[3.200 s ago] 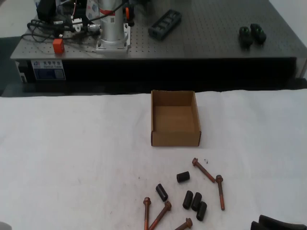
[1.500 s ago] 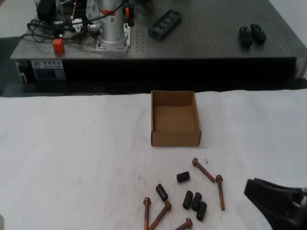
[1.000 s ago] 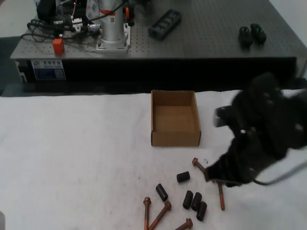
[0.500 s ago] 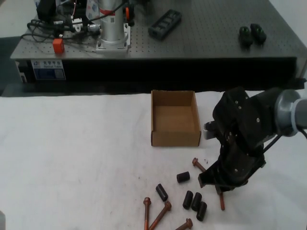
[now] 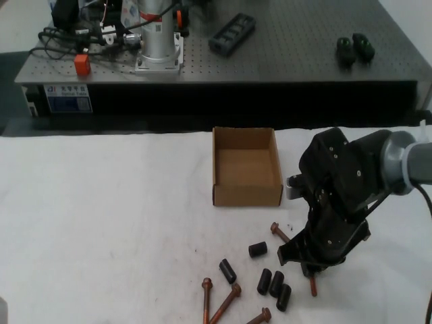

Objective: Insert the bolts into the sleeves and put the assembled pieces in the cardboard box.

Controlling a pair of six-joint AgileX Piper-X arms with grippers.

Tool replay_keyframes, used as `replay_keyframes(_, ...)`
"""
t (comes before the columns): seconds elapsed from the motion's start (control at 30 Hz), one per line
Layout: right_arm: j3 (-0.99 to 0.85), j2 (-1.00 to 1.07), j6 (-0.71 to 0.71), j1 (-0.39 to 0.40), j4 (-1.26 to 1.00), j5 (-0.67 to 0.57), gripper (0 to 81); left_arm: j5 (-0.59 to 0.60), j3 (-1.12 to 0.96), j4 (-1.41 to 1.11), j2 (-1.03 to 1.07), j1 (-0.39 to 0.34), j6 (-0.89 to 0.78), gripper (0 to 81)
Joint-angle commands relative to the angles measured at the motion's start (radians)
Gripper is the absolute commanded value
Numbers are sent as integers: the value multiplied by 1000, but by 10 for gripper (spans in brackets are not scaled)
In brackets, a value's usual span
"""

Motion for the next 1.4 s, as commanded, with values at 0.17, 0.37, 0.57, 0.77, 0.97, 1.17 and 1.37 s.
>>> replay_keyframes(0.17, -6, 19, -17, -5, -14, -6, 129, 12, -1, 6, 3, 1, -12, 314)
replay_keyframes(0.37, -6, 13, -79, -13, -32, -14, 30, 94, -1, 23, 63, 1, -5, 314)
replay_keyframes(0.57, -6, -124, -120, -14, 27, -16, 30, 115, -25, -163, 347, 1, 11, 314)
replay_keyframes(0.77, -5, -331, -122, -14, 123, -16, 30, 143, -221, -179, 807, 1, 198, 314)
replay_keyframes(0.97, -5, -496, -124, -18, 227, -11, 30, 176, -607, -22, 1288, 2, 366, 314)
replay_keyframes(1.17, -5, -634, -181, -98, 343, -8, 30, 165, -958, 127, 1578, 2, 492, 314)
replay_keyframes(1.37, -5, -744, -253, -228, 387, -8, 30, 161, -1245, 325, 1809, -7, 541, 314)
